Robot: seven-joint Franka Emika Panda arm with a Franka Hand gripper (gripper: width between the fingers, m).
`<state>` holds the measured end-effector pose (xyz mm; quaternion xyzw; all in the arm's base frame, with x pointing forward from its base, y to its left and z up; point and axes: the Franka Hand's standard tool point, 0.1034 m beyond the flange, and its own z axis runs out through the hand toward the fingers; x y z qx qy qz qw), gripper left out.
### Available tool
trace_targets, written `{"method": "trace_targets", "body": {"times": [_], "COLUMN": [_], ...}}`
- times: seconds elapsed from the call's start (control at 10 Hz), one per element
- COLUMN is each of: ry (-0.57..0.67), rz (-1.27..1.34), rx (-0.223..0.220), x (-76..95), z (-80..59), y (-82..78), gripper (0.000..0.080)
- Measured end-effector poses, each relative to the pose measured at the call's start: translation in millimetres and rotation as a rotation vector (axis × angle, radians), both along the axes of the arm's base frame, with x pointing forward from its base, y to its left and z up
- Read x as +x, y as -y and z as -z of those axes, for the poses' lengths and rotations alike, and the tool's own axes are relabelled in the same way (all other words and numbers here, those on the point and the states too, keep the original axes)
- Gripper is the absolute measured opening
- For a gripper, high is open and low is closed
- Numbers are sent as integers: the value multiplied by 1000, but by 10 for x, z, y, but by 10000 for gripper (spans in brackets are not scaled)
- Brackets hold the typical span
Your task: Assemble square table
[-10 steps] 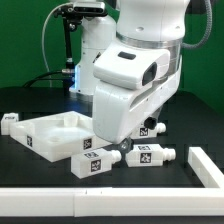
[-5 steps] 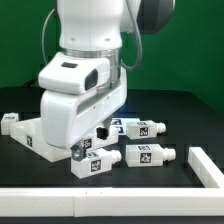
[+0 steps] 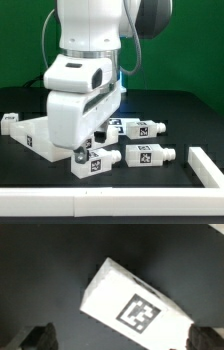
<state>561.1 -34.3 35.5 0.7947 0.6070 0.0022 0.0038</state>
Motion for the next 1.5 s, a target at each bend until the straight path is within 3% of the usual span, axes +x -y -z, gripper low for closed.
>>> {"method": "trace_targets", "body": {"times": [0.1, 0.5, 0.8, 1.2, 1.4, 1.5], "ry": [36, 29, 28, -10, -14, -15], "rz": [-99, -102, -133, -135, -133, -133], "rx": [-5, -7, -22, -12, -11, -10], "x": [1, -37, -116, -189, -196, -200], "z": [20, 35, -48, 220, 246, 252], "y": [-21, -3, 96, 84, 82, 82], "gripper": [650, 650, 650, 650, 650, 556]}}
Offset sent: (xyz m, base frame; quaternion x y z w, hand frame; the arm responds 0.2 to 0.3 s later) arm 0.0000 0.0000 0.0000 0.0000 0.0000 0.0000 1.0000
